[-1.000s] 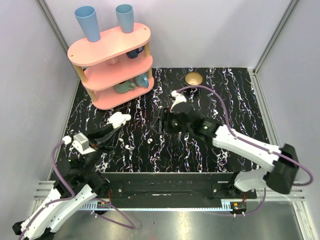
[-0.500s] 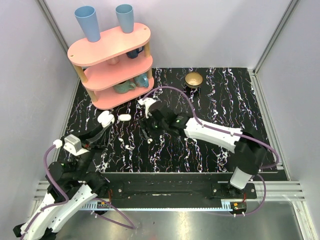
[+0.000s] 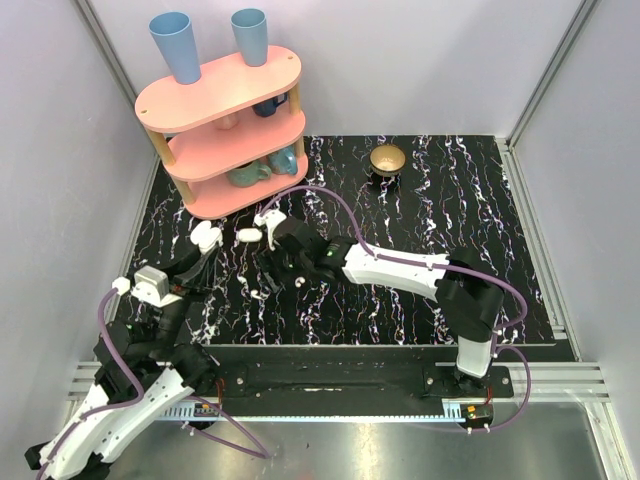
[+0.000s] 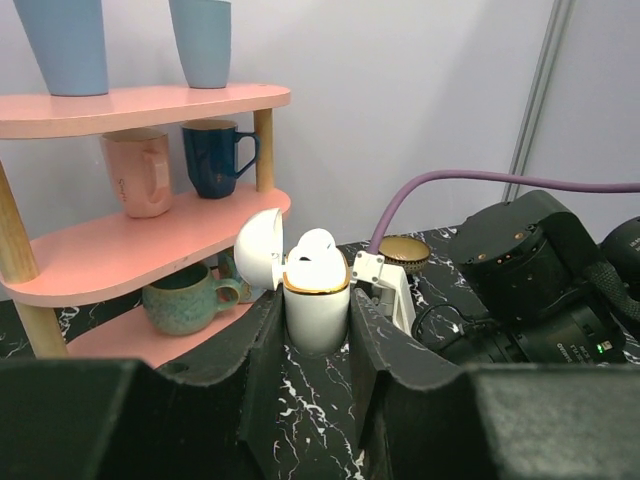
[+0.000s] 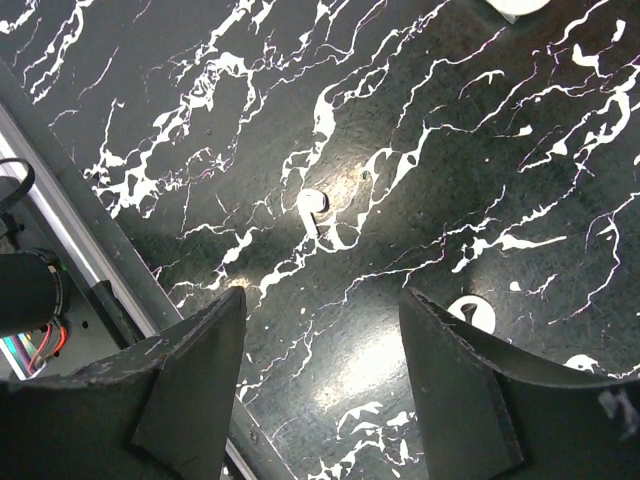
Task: Insert the wireless bluetooth earbuds into the charging case
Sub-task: Pick up the left earbud from the center of the board.
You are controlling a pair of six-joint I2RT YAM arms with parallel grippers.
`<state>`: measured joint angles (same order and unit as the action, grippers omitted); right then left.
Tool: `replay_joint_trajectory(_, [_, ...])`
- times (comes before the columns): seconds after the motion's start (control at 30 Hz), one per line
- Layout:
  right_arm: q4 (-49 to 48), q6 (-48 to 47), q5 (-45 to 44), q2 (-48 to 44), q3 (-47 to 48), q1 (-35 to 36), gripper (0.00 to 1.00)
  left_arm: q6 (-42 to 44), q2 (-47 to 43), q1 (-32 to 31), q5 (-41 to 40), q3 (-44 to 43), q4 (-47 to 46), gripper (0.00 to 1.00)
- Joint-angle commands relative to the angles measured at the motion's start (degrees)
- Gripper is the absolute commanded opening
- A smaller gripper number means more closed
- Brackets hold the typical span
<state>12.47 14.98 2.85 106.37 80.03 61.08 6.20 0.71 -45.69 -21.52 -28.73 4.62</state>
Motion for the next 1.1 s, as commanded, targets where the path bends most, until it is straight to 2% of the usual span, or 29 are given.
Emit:
replay_joint_trajectory(0.0, [-3.59, 2.68, -3.89, -4.05, -2.41, -0.08, 0.7, 1.72, 0.15, -0.8, 2.69, -0.71, -1.81, 0.0])
replay_joint_trajectory(0.23, [-7.02, 11.89, -13.21, -15.39, -13.57, -0.08, 0.7, 0.84, 9.38, -0.8, 9.56, -2.12, -6.54, 0.0])
replay_joint_trajectory(0.37, [-8.25, 13.67, -14.28, -23.03, -18.68, -0.08, 0.71, 0.13, 14.75, -0.8, 11.85, -2.03, -13.13, 0.0])
replay_joint_trajectory(0.53, [-6.5, 14.02, -15.85, -28.05, -21.32, -0.08, 0.71, 0.4, 20.37, 0.77, 14.74, -2.12, -19.91, 0.0])
replay_joint_trajectory(0.63, [-5.53, 13.93, -16.74, -31.13, -22.37, -0.08, 0.71, -1.36, 23.89, 6.03, 20.62, -2.56, -22.9, 0.0])
replay_joint_trajectory(0.77, [-4.65, 14.02, -17.62, -35.08, -23.6, -0.08, 0.71, -9.85, 28.64, 20.16, 32.66, -1.77, -31.4, 0.0])
replay_joint_trajectory(0.8, [-4.21, 14.11, -17.88, -35.61, -23.86, -0.08, 0.71, -10.84, 30.65, 22.03, 36.42, -1.85, -32.65, 0.0])
replay_joint_trajectory(0.93, [-4.12, 12.89, -16.31, -36.41, -23.61, -0.08, 0.72, -9.98, 32.16, 25.3, 37.52, -2.56, -34.5, 0.0])
replay_joint_trajectory(1.07, [-3.16, 10.95, -12.18, -31.5, -19.75, -0.08, 0.72, -9.62, 31.02, 29.34, 38.21, -2.39, -32.58, 0.0])
